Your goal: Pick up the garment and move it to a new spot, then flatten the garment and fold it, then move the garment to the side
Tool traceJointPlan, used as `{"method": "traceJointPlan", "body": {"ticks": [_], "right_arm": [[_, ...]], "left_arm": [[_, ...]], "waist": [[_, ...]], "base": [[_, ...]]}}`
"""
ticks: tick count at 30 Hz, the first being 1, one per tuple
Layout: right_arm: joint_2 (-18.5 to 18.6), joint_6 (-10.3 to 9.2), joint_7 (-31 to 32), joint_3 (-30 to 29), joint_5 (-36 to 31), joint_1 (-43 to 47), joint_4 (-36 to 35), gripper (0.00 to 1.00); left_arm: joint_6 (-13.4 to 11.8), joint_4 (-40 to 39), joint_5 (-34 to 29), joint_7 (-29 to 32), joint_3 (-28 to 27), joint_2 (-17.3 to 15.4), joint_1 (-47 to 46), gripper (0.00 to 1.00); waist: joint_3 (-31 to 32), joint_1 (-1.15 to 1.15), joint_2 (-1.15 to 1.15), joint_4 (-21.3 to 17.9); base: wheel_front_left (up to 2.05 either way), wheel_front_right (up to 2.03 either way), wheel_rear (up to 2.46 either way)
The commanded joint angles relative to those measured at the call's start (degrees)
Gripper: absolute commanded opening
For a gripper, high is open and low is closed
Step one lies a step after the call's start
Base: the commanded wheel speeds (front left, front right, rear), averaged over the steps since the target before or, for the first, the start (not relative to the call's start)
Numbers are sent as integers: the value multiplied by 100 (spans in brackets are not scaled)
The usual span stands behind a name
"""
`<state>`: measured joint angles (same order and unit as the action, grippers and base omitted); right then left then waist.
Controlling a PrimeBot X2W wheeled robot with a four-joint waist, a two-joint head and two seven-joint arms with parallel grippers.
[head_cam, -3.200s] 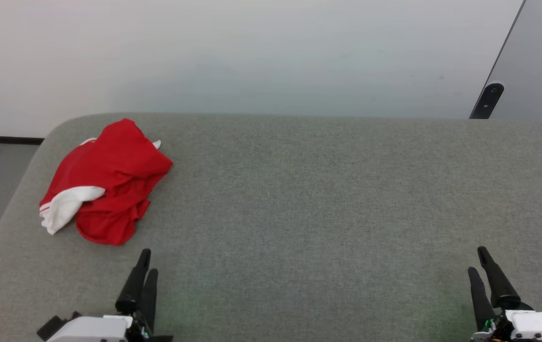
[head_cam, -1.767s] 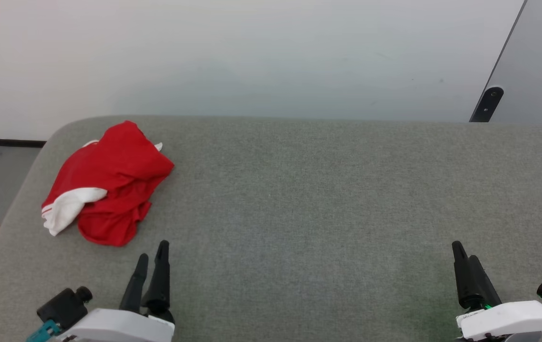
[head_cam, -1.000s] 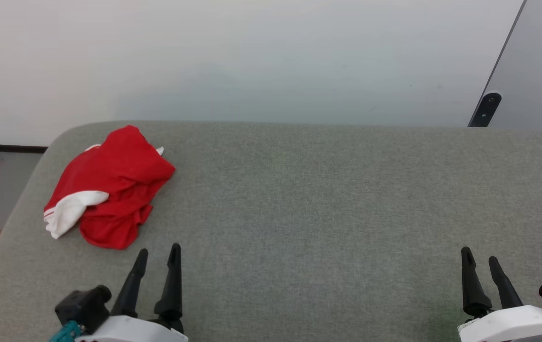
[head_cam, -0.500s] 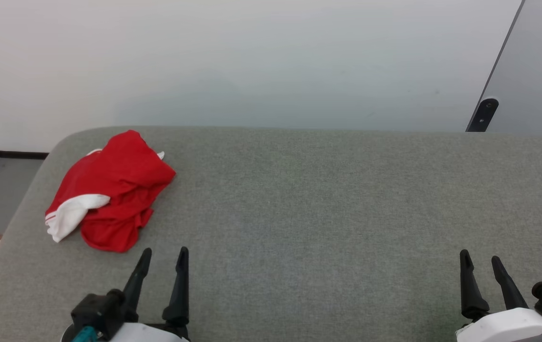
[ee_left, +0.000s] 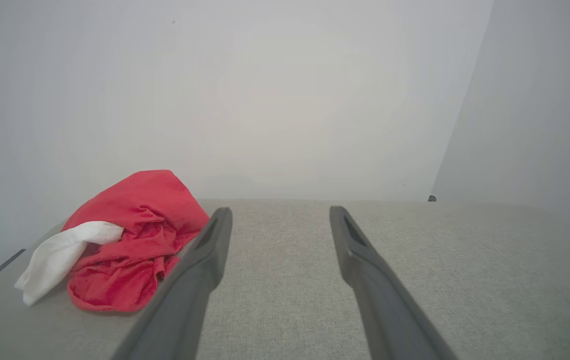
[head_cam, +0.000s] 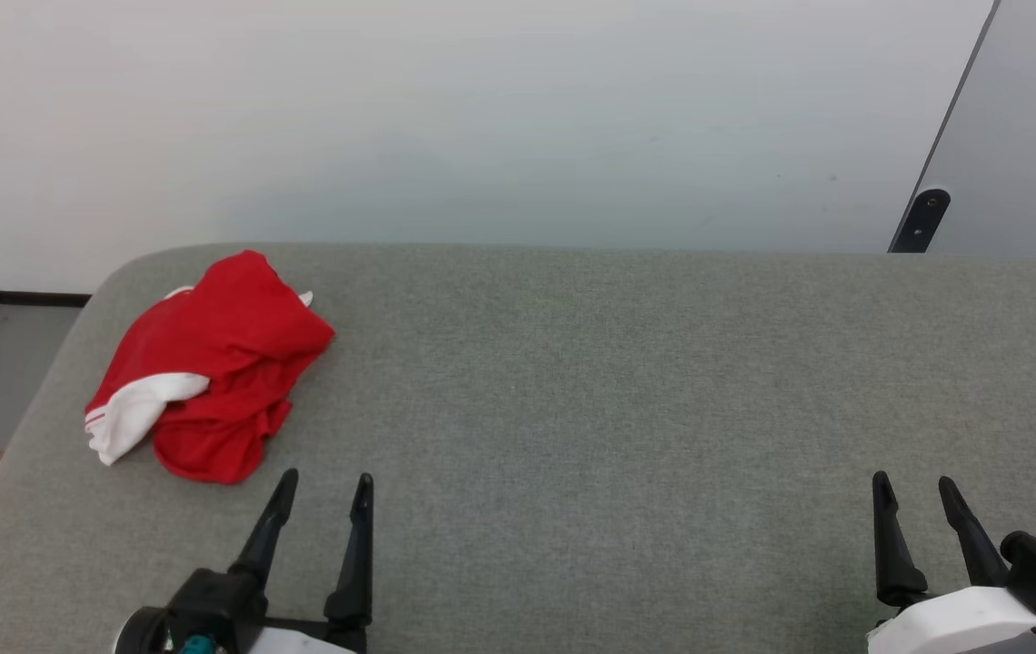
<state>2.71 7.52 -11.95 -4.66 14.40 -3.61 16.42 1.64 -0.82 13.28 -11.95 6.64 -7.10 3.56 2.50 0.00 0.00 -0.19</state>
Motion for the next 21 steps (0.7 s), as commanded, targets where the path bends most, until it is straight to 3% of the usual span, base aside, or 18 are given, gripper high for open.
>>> {"method": "traceJointPlan", "body": {"ticks": [1, 21], "right_arm": [[24, -5, -57, 6, -159, -67, -31, 100], [20, -5, -270, 150, -951, 30, -44, 100]], "left_arm": [[-38, -69, -189, -55, 25, -35, -4, 100], [137, -86, -767, -268, -297, 44, 86, 100]], "waist": [[4, 0, 0, 0], [160, 0, 0, 298]], "base": [[0, 0, 0], [0, 0, 0]]}}
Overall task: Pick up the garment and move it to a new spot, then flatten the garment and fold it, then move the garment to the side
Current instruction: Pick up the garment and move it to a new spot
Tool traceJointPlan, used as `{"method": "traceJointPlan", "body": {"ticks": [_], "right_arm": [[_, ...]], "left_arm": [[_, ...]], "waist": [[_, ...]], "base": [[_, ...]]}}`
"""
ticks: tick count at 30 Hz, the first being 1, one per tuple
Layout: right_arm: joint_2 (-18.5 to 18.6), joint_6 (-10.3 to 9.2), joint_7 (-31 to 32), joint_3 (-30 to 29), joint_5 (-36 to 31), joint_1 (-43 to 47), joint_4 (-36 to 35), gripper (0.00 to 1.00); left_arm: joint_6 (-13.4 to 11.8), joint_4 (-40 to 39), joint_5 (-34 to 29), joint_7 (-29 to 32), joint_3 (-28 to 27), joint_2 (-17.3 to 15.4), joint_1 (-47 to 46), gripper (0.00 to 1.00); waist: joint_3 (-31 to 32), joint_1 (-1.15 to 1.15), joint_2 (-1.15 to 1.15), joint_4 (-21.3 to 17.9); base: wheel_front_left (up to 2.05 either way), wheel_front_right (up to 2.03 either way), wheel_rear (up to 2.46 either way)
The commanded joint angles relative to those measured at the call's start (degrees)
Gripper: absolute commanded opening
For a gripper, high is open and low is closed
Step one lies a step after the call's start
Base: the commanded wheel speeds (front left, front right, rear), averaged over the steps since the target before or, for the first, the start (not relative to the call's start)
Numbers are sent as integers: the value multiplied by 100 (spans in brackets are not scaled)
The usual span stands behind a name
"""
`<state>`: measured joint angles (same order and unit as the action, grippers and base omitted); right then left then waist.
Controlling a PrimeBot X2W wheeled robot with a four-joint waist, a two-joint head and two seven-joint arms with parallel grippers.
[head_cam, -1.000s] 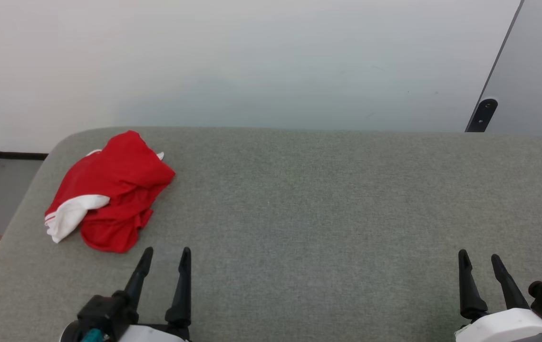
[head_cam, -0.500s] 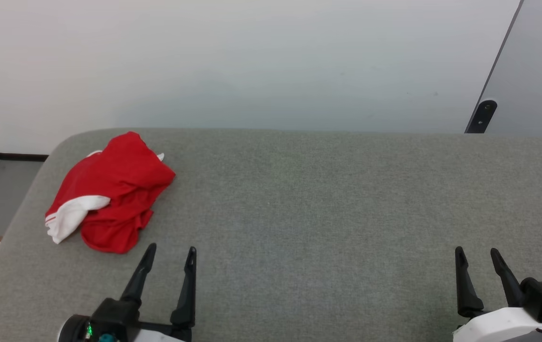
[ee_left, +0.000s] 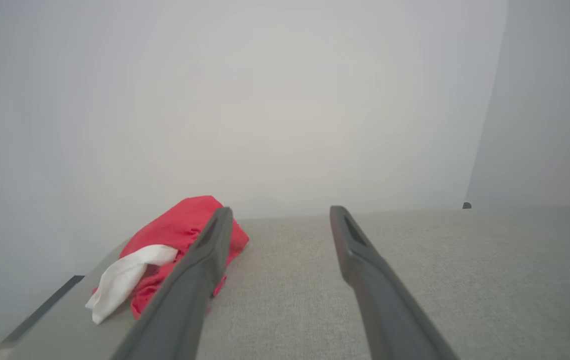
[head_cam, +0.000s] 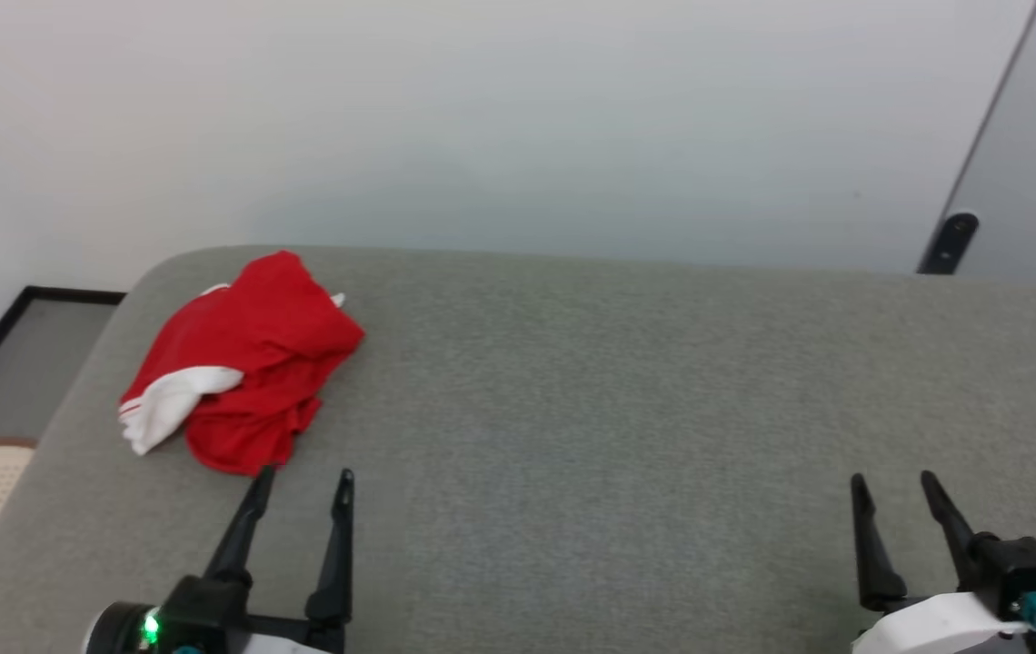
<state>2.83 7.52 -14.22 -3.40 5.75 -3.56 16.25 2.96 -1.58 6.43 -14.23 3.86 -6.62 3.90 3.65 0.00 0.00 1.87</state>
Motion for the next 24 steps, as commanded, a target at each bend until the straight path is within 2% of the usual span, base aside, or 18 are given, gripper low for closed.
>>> {"method": "traceJointPlan", "body": {"ticks": [1, 7, 17, 24], "right_arm": [[9, -6, -55, 64, -118, 39, -25, 100], [9, -6, -109, 358, -191, 110, 47, 100], [4, -6, -105, 973, 217, 138, 202, 100], [8, -7, -99, 1223, 289, -76, 279, 100]], "left_arm": [[1, -6, -116, -46, -57, 14, 69, 100], [48, -3, -393, -106, -264, -19, 163, 100], [10, -63, -473, -97, -617, -140, 338, 100], [-42, -104, -301, -96, -825, -11, 418, 100]], "waist": [[68, 0, 0, 158], [245, 0, 0, 793], [500, 0, 0, 1911], [379, 0, 0, 2147]], "base": [[0, 0, 0], [0, 0, 0], [0, 0, 0], [0, 0, 0]]}}
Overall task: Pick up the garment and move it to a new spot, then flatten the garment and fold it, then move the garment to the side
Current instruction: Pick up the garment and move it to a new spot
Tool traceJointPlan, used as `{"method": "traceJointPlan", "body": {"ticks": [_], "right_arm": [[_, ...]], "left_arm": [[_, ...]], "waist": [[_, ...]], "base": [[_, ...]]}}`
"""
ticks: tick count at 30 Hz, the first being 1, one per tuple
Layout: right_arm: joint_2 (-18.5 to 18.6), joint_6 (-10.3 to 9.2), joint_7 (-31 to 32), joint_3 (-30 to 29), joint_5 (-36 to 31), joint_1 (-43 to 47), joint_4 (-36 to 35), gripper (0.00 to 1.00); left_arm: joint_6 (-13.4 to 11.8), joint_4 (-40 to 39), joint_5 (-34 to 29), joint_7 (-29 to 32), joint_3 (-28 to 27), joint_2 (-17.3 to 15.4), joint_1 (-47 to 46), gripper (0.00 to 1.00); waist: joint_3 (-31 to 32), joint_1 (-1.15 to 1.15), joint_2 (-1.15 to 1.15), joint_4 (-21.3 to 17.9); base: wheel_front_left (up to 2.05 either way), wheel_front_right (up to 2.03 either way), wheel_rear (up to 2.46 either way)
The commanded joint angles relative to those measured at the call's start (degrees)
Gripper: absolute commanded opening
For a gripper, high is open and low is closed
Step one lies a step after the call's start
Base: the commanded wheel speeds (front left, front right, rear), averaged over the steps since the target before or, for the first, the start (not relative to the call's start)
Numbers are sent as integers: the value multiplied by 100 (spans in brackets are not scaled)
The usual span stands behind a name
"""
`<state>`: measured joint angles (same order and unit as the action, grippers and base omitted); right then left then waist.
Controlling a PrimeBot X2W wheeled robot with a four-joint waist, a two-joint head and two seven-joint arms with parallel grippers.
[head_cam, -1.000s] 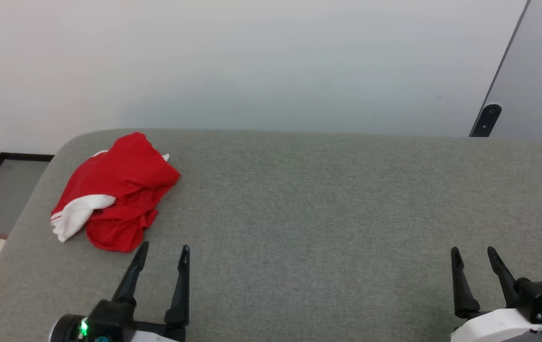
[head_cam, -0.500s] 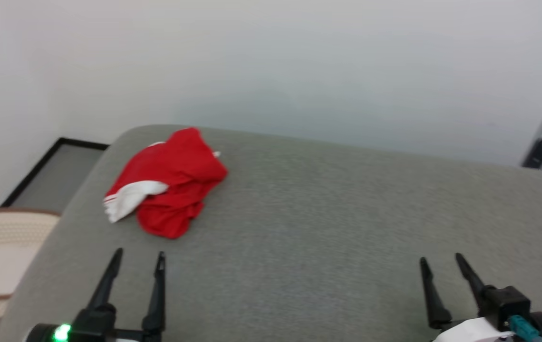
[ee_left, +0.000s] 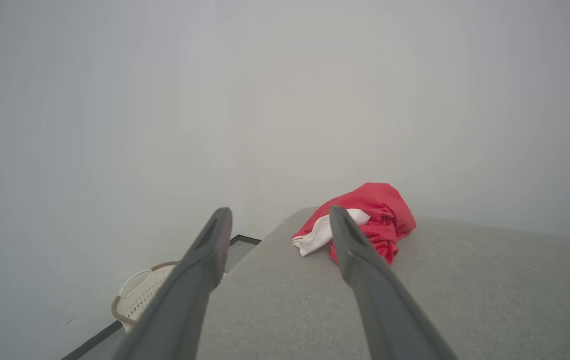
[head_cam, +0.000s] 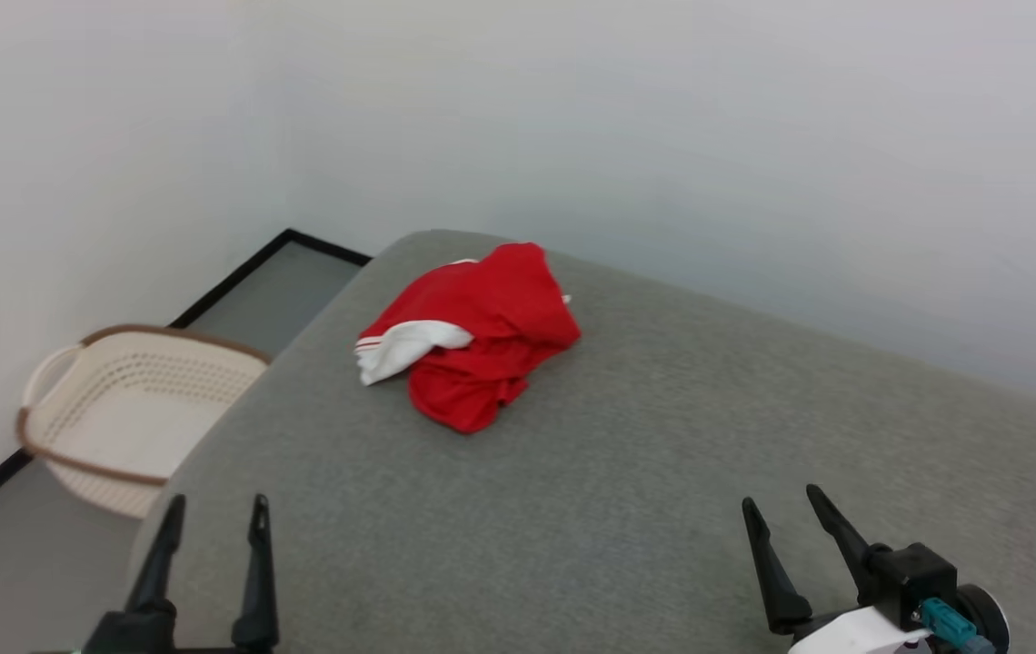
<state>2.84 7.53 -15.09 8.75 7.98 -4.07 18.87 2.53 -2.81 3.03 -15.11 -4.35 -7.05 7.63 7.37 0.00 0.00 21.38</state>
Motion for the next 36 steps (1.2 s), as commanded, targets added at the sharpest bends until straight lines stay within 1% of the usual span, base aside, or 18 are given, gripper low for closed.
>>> {"method": "traceJointPlan", "body": {"ticks": [1, 3, 5, 6, 10, 14, 21, 23, 29, 30, 31, 36], "right_arm": [[6, -8, -12, 5, 54, -30, 31, 100], [6, -8, -12, -8, 16, -42, 45, 100], [9, -8, -12, -56, -26, 15, 59, 100], [8, -8, -12, -33, -39, 23, 51, 100], [9, -8, -3, 6, -177, -59, -5, 100], [6, -8, 69, -13, -395, -211, -131, 100], [11, -8, 208, -63, -704, -463, -397, 100], [9, -8, 240, -75, -765, -525, -493, 100], [8, -8, 330, -121, -957, -679, -839, 100], [7, -8, 333, -137, -1027, -680, -979, 100], [7, -8, 330, -133, -1047, -688, -1055, 100], [6, -8, 358, -217, -1096, -660, -1414, 100]], "left_arm": [[26, 62, 122, -9, -44, 56, -5, 100], [119, 186, 279, -9, -65, 84, -167, 100], [247, 476, 540, 3, -33, 98, -330, 100], [298, 591, 700, 90, -52, 78, -435, 100], [429, 826, 1509, 945, -103, -94, -1166, 100], [480, 1094, 2224, 2005, -143, -514, -2115, 100], [495, 1825, 2999, 3774, -42, -1376, -3915, 100], [496, 2128, 3191, 4211, -27, -1561, -4433, 100], [476, 3066, 3366, 5270, 175, -1929, -5765, 100], [481, 3382, 3312, 5567, 343, -2025, -6101, 100], [484, 3531, 3307, 5701, 400, -2080, -6247, 100], [452, 4360, 3214, 6305, 665, -2184, -6837, 100]], "waist": [[-4, 0, 0, 207], [-17, 0, 0, 218], [-13, 0, 0, 207], [-59, 0, 0, 140], [-306, 0, 0, -176], [-706, 0, 0, -549], [-1550, 0, 0, -1229], [-1794, 0, 0, -1389], [-2434, 0, 0, -1740], [-2612, 0, 0, -1812], [-2690, 0, 0, -1855], [-2961, 0, 0, -1976]], "base": [[0, 0, 0], [0, 0, 0], [0, 0, 0], [0, 0, 0], [0, 0, 0], [0, 0, 0], [0, 0, 0], [0, 0, 0], [0, 0, 0], [0, 0, 0], [0, 0, 0], [0, 0, 0]]}}
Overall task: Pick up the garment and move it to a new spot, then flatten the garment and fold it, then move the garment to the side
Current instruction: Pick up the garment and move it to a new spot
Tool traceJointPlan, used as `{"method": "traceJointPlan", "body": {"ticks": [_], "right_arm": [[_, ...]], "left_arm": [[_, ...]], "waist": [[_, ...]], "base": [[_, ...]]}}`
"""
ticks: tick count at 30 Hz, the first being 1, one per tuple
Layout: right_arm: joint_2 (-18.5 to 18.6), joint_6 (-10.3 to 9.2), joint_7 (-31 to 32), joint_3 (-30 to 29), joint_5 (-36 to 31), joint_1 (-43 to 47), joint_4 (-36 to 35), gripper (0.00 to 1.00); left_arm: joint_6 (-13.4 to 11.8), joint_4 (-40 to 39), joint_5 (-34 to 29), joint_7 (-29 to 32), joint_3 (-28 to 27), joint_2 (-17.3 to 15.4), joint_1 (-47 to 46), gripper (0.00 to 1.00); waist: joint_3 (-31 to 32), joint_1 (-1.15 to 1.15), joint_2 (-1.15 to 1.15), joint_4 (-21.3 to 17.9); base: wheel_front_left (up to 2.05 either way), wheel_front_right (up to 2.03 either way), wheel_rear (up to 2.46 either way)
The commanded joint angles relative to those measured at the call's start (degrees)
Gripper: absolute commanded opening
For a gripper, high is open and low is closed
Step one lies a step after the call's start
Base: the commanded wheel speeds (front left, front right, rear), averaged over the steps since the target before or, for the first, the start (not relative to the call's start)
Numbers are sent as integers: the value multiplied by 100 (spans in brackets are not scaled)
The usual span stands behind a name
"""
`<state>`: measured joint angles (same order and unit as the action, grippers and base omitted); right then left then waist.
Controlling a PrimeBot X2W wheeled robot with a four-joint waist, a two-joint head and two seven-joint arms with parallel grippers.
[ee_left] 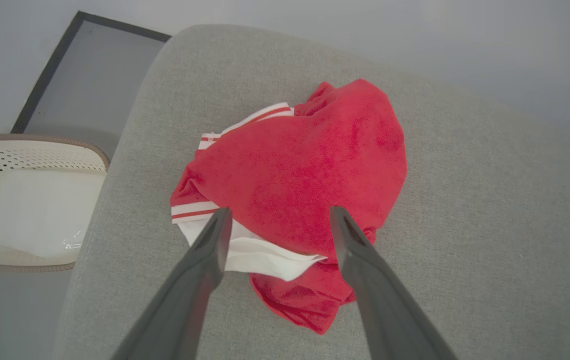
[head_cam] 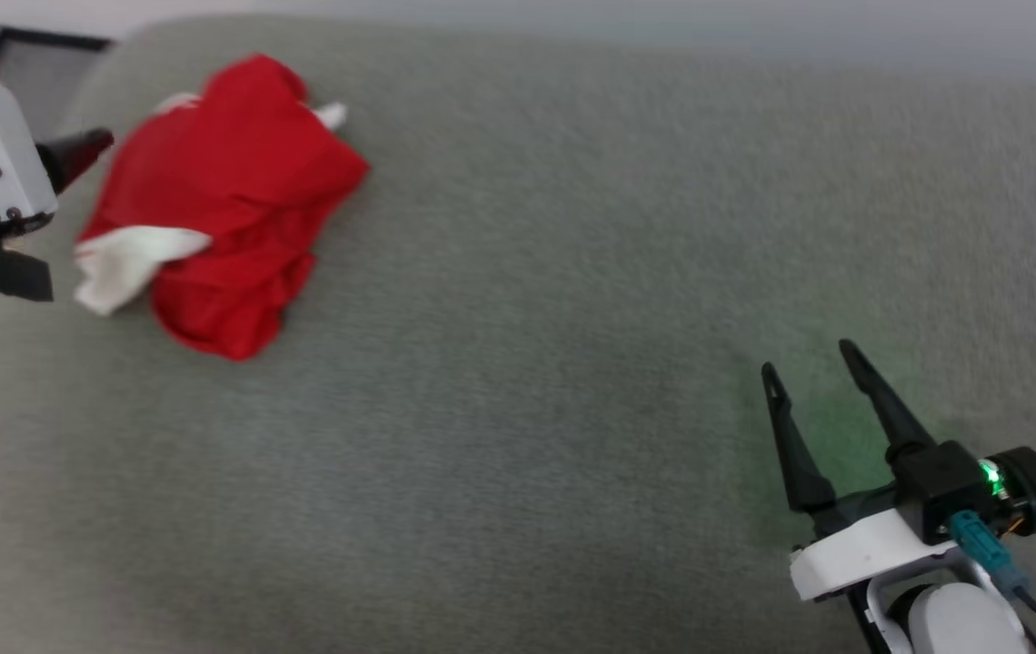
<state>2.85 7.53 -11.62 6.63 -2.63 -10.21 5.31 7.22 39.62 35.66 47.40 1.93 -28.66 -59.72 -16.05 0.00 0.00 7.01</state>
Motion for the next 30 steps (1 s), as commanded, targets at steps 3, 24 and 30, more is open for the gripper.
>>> {"method": "traceJointPlan", "body": {"ticks": [3, 24, 30], "right_arm": [[3, -8, 62, -36, -34, -16, -255, 100], [3, -8, 354, -50, -148, -224, -1069, 100], [3, -8, 306, -19, -63, -267, -974, 100]], "left_arm": [[-86, 559, -130, 336, 169, -54, -348, 100], [-667, 2711, -274, 769, 634, 751, -606, 100], [-376, 2808, -86, 440, 522, 768, -645, 0]], "waist": [[-742, 0, 0, -592], [-1539, 0, 0, -820], [-1441, 0, 0, -836]], "base": [[0, 0, 0], [0, 0, 0], [0, 0, 0]]}}
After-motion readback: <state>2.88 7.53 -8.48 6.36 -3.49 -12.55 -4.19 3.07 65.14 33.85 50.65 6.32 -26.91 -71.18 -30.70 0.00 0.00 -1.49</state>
